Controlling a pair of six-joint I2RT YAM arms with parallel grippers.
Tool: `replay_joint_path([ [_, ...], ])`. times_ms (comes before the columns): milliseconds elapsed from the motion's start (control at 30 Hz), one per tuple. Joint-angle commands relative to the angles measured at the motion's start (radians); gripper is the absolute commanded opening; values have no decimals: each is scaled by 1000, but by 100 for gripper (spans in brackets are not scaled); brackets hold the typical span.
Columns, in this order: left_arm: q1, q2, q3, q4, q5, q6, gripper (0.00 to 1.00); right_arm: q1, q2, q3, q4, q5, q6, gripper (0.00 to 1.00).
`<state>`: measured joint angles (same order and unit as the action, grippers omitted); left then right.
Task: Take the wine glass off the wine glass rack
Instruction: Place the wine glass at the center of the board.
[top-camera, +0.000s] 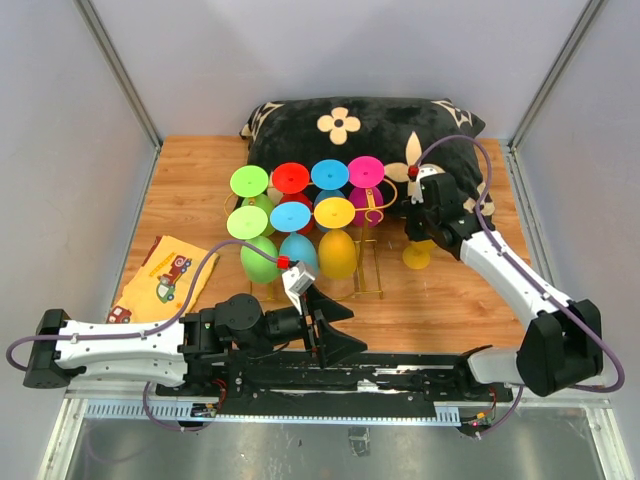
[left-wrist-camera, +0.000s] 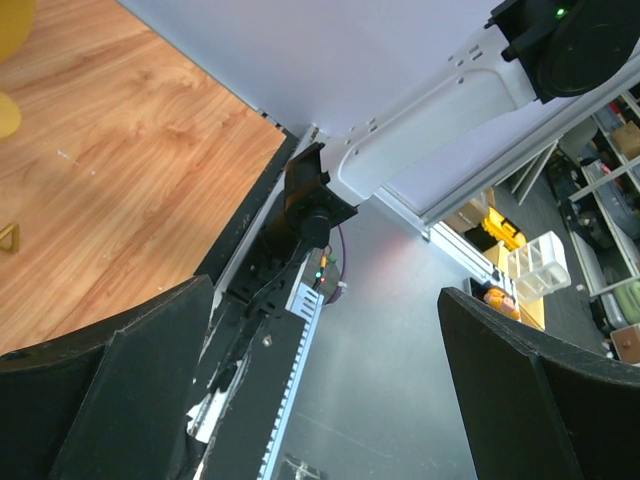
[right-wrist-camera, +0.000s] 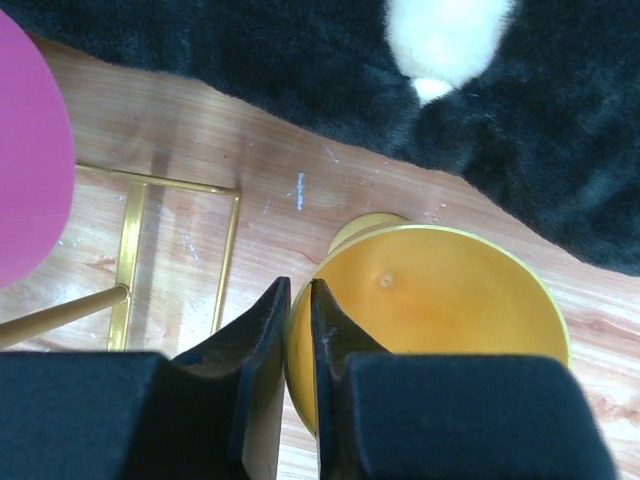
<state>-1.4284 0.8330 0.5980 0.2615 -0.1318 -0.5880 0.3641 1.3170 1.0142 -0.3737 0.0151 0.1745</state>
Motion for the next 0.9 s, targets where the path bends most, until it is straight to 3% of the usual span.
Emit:
replay_joint_path([
  [0,-1,-1,28,-20,-28,7,100,3,18,36,-49,-44,-13,16],
  [100,-1,6,38,-25,-30,12,100,3,5,54,-64,-40,-18,22],
  [567,-1,14,103,-110,-88,46,100,3,-140,149,-161,-14,-49,30],
  [767,-1,103,249,-216,-94,55,100,3,-267,168,-222,-31,1,35],
  [867,-1,158,362,-276,-81,82,100,3,-357,147,-229,-67,76,42],
])
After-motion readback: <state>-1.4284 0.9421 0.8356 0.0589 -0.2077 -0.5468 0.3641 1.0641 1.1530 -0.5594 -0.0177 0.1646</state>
